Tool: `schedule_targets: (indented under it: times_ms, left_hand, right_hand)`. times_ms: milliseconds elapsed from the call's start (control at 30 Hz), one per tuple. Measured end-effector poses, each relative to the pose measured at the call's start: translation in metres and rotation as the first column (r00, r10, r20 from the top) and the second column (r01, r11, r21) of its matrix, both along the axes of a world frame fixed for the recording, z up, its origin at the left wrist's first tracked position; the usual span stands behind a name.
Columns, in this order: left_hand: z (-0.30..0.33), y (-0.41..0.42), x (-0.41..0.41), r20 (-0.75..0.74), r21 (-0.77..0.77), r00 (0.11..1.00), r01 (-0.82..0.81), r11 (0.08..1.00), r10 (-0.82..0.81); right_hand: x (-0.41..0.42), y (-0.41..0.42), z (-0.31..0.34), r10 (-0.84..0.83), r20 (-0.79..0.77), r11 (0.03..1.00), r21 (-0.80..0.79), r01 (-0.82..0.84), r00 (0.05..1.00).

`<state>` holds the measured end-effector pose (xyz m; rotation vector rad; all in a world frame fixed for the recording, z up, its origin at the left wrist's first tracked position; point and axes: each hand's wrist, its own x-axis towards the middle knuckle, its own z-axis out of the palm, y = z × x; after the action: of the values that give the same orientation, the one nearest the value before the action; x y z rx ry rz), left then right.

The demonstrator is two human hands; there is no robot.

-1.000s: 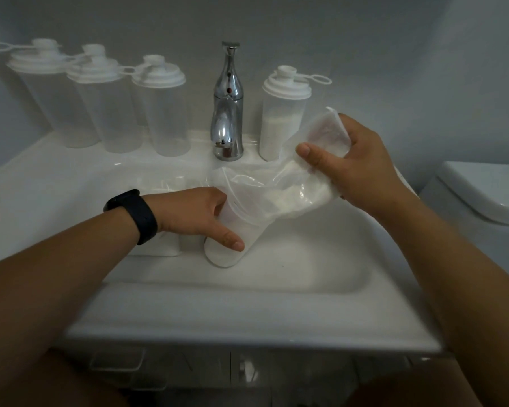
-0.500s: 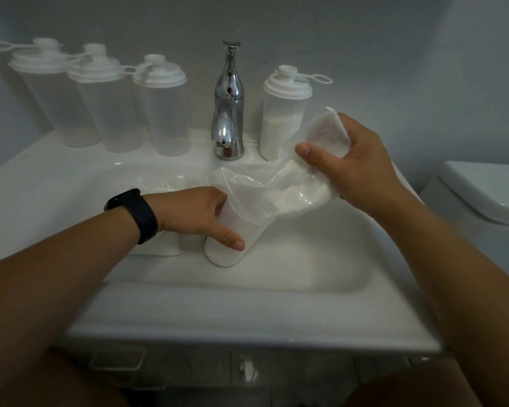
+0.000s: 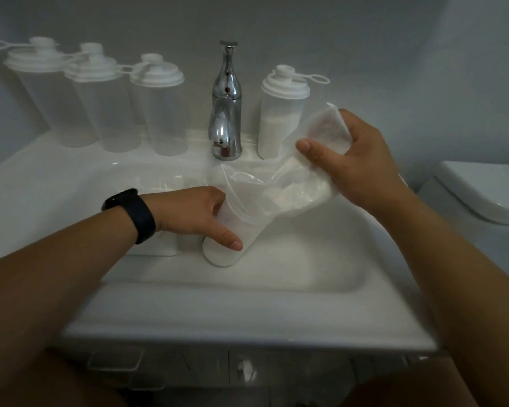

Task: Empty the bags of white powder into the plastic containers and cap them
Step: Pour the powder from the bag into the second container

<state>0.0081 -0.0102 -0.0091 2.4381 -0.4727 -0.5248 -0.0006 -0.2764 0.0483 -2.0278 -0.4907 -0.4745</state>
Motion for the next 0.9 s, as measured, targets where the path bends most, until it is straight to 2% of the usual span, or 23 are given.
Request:
schedule_targets:
  times_ms: [900]
  left_hand:
    - [-0.0038, 0.0038, 0.0042, -0.023, -0.012, 1.0, 0.011, 1.0, -0.011]
  right_hand:
    - [0.0, 0.0018, -0.0017, 0.017, 0.034, 1.0, 0.007, -0.017, 0.999]
